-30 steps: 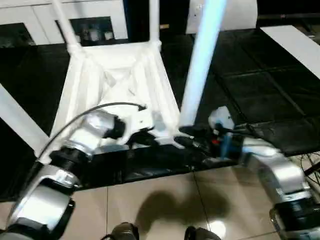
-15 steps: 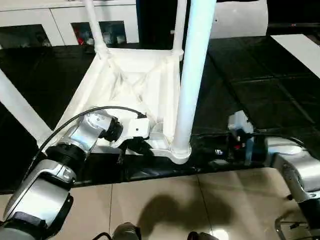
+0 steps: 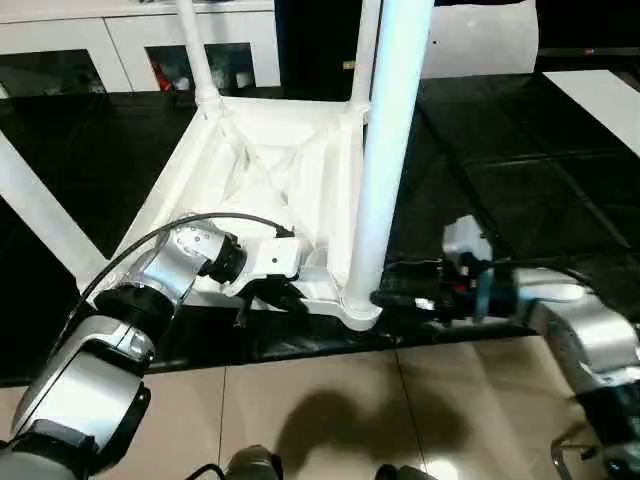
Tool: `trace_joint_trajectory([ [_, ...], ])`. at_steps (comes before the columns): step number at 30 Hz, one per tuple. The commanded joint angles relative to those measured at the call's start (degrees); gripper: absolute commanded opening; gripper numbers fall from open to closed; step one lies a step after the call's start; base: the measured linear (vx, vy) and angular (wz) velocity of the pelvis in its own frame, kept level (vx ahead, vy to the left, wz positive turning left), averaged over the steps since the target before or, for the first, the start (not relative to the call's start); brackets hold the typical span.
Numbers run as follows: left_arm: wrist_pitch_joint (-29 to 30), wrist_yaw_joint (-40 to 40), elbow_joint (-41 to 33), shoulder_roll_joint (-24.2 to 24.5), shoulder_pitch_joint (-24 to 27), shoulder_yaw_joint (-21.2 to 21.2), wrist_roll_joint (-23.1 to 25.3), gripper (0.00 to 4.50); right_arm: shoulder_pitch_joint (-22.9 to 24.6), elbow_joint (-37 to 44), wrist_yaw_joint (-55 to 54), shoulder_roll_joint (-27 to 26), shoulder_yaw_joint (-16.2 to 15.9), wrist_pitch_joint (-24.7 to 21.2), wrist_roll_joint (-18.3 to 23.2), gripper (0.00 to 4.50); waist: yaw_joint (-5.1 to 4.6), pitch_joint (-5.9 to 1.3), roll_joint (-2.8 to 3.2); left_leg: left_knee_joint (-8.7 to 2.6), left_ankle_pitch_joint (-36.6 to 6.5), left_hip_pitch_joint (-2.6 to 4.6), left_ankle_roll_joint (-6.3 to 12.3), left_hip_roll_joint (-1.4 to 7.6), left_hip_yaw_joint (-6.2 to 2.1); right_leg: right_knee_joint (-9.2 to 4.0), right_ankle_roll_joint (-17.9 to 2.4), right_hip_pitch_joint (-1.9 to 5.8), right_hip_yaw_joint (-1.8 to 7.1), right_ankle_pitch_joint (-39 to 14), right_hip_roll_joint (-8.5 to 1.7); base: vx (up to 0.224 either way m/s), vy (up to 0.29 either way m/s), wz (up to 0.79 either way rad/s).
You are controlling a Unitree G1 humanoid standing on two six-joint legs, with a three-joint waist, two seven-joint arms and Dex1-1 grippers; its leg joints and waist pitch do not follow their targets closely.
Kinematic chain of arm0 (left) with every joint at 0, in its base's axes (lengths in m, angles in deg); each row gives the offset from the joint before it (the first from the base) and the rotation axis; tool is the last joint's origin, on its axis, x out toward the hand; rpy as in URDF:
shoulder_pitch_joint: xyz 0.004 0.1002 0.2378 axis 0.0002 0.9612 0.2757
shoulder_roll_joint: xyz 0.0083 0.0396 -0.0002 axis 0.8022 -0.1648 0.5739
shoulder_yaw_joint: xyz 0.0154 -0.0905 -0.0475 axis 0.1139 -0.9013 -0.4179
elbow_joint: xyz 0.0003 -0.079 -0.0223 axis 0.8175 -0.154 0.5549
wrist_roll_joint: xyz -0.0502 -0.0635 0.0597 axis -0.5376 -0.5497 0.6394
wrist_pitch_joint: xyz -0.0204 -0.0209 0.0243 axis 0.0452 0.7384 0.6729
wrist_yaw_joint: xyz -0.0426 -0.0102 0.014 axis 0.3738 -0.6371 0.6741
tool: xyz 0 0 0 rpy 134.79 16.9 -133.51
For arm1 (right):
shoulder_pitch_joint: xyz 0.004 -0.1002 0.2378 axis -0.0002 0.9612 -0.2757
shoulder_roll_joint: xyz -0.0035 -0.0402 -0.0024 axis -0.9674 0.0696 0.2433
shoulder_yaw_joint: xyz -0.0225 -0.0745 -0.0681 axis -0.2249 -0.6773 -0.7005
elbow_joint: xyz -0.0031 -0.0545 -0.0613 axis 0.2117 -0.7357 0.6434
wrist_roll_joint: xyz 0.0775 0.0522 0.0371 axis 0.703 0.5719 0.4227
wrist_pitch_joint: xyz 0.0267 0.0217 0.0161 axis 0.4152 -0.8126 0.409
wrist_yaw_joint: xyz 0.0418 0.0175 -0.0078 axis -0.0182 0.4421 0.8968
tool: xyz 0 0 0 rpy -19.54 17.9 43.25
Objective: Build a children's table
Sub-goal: Rotate leg to tighten
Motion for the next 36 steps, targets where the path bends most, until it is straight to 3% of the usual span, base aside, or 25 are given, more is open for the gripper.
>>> trace_joint_trajectory([
  [1, -2.39, 1.14, -0.13, -0.77, -1.31, 1.19, 1.24, 0.0, -1.0, -0.53, -0.01, -0.47, 0.02, 0.75, 0.14, 2.05, -0.47, -5.31, -0.15, -3.95, -13.31, 0.78, 1.5, 1.32, -0.09, -3.99, -11.69, 3.09, 2.68, -17.17, -3.19, 0.0, 0.0, 0.0],
  [4, -2.73, 1.25, 0.2, -0.79, -1.37, 1.24, 1.33, 0.0, -1.29, -1.04, 0.52, -0.89, -0.06, 0.43, 0.44, 1.79, -0.61, -5.24, -0.42, -3.99, -13.04, 0.62, 1.77, 1.27, -0.09, -3.92, -11.58, 3.22, 2.67, -16.84, -3.17, 0.0, 0.0, 0.0],
  [5, -2.7, 1.25, 0.17, -0.8, -1.35, 1.23, 1.32, 0.0, -1.39, -1.13, 0.73, -1.04, -0.14, 0.36, 0.55, 1.75, -0.72, -5.13, -0.79, -4.02, -13.09, 0.58, 1.9, 1.24, -0.04, -4.02, -11.34, 3.22, 2.67, -17.62, -3.21, 0.0, 0.0, 0.0],
  [7, -2.71, 1.27, 0.09, -0.71, -1.3, 1.18, 1.31, 0.0, -1.59, -1.35, 1.3, -1.31, -0.39, 0.24, 0.71, 1.61, -0.75, -5.02, -0.62, -4.03, -13.05, 0.52, 2.01, 1.2, -0.07, -4.18, -10.79, 3.21, 2.65, -19.37, -3.33, 0.0, 0.0, 0.0],
  [8, -2.75, 1.11, 0.14, -0.61, -1.34, 1.07, 1.33, 0.0, -1.75, -1.39, 1.61, -1.44, -0.52, 0.1, 0.79, 1.52, -0.91, -4.84, -0.91, -4.09, -13.47, 0.57, 1.97, 1.18, -0.04, -4.41, -10.1, 3.12, 2.62, -20.9, -3.28, 0.0, 0.0, 0.0],
  [14, -2.49, 0.52, 0.29, -0.32, -1.36, 0.74, 1.37, 0.0, -1.63, -0.6, 2.13, -1.93, -0.57, -0.99, 1.66, 1.05, -1.14, -4.55, -0.55, -4.29, -14.65, 0.79, 1.72, 1.28, -0.12, -4.54, -10.08, 2.87, 2.7, -21.73, -3.22, 0.0, 0.0, 0.0],
  [17, 4.31, -5.15, -0.55, -1.96, -1.1, -1.39, 0.72, 0.0, 1.8, 3.09, -1.63, -3.54, -0.09, -2.82, 2.51, 0.82, -1.12, -4.14, -0.23, -4.44, -16.09, 0.98, 1.47, 1.31, -0.17, -4.7, -10.22, 2.61, 2.79, -22.15, -3.19, 0.0, 0.0, 0.0],
  [19, 8.36, -7.97, -1.37, -3.47, -1.05, -2.66, -0.18, 0.0, 3.12, 3.95, -7.26, -5.68, 0.52, -2.53, 0.82, 0.64, -1.25, -3.92, -0.33, -4.64, -17.02, 1.02, 0.97, 1.31, -0.28, -4.81, -10.02, 2.55, 2.78, -23.56, -3.25, 0.0, 0.0, 0.0],
  [20, 11.13, -10.33, -2.02, -4.69, -1.06, -3.51, -0.65, 0.0, 3.74, 3.99, -12.37, -7.74, 0.85, -2.16, -1.12, 0.57, -1.53, -3.56, -0.05, -4.82, -18.0, 0.72, 0.49, 1.11, -0.47, -4.95, -9.1, 2.68, 2.58, -25.75, -3.25, 0.0, 0.0, 0.0],
  [22, 14.46, -14.96, -2.36, -6.73, -1.33, -4.59, -0.63, 0.0, 3.87, 3.43, -19.86, -11.19, 1.32, -2.21, -3.76, 0.33, -2.34, -3.43, -0.39, -4.87, -19.63, 1.03, -0.31, 0.87, -0.52, -5.53, -7.86, 2.35, 2.44, -29.03, -3.23, 0.0, 0.0, 0.0],
  [23, 14.46, -14.96, -2.36, -6.73, -1.33, -4.59, -0.63, 0.0, 3.87, 3.43, -19.86, -11.19, 1.32, -2.21, -3.76, 0.24, -2.65, -3.24, -0.05, -4.9, -19.9, 0.91, -0.63, 0.76, -0.66, -5.54, -7.46, 2.34, 2.32, -30.15, -3.25, 0.0, 0.0, 0.0],
  [24, 17.97, -21.71, -2.25, -9.29, -1.85, -6.45, -0.76, 0.0, 2.93, 2.32, -27.84, -15.95, 3.0, -4.01, -4.35, 0.15, -3.62, -3.09, 0.0, -5.0, -20.82, 0.81, -0.85, 0.56, -0.77, -6.05, -6.15, 2.45, 2.1, -32.26, -3.11, 0.0, 0.0, 0.0],
  [26, 19.37, -23.36, -2.36, -10.14, -1.98, -7.08, -1.06, 0.0, 2.44, 1.79, -30.55, -17.46, 3.54, -4.33, -4.76, 0.06, -4.07, -3.2, -0.13, -4.9, -21.08, 0.76, -0.43, 0.35, -0.9, -6.26, -5.97, 2.49, 1.8, -32.52, -3.09, 0.0, 0.0, 0.0],
  [27, 21.78, -27.03, -2.59, -11.81, -2.24, -8.41, -1.48, 0.0, 1.39, 0.77, -35.18, -20.11, 4.41, -5.13, -5.45, 0.02, -4.5, -3.24, 0.16, -5.04, -20.01, 0.19, 0.06, 0.33, -0.97, -6.21, -5.68, 2.87, 1.82, -31.22, -3.06, 0.0, 0.0, 0.0],
  [28, 21.78, -27.03, -2.59, -11.81, -2.24, -8.41, -1.48, 0.0, 1.39, 0.77, -35.18, -20.11, 4.41, -5.13, -5.45, 0.02, -4.93, -3.43, 0.3, -5.03, -18.86, 0.16, 0.36, 0.36, -1.03, -6.11, -6.6, 2.85, 1.74, -28.62, -3.03, 0.0, 0.0, 0.0],
  [29, 25.3, -33.63, -3.25, -14.56, -2.67, -10.44, -1.63, 0.0, -0.92, -1.36, -43.96, -24.86, 5.88, -6.01, -7.02, 0.02, -5.2, -3.47, 0.76, -5.02, -17.83, 0.28, 0.48, 0.65, -0.92, -5.87, -8.0, 2.51, 2.04, -24.51, -2.91, 0.0, 0.0, 0.0],
  [31, 26.33, -35.91, -3.71, -15.35, -2.7, -11.09, -1.5, 0.0, -1.61, -1.89, -46.8, -26.3, 6.22, -6.55, -7.59, 0.02, -5.33, -3.82, 0.44, -4.87, -15.34, 0.07, 1.18, 0.58, -0.77, -5.12, -10.07, 2.73, 2.14, -18.84, -2.64, 0.0, 0.0, 0.0],
  [33, 27.99, -37.21, -5.14, -16.14, -2.49, -11.46, -1.09, 0.0, -2.37, -2.34, -50.05, -28.61, 6.46, -6.11, -8.81, 0.28, -5.2, -3.93, 0.96, -4.62, -12.02, -0.17, 2.0, 0.59, -0.59, -4.53, -11.32, 2.75, 2.4, -13.92, -2.68, 0.0, 0.0, 0.0],
  [36, 27.43, -36.68, -5.85, -16.04, -2.29, -10.75, -0.35, 0.0, -2.23, -2.11, -51.12, -29.85, 6.72, -4.08, -9.45, 0.4, -5.23, -4.38, 0.87, -4.15, -6.73, -0.45, 4.16, 0.4, -0.39, -3.74, -13.3, 3.09, 2.4, -5.36, -2.56, 0.054, -0.011, 0.02],
])
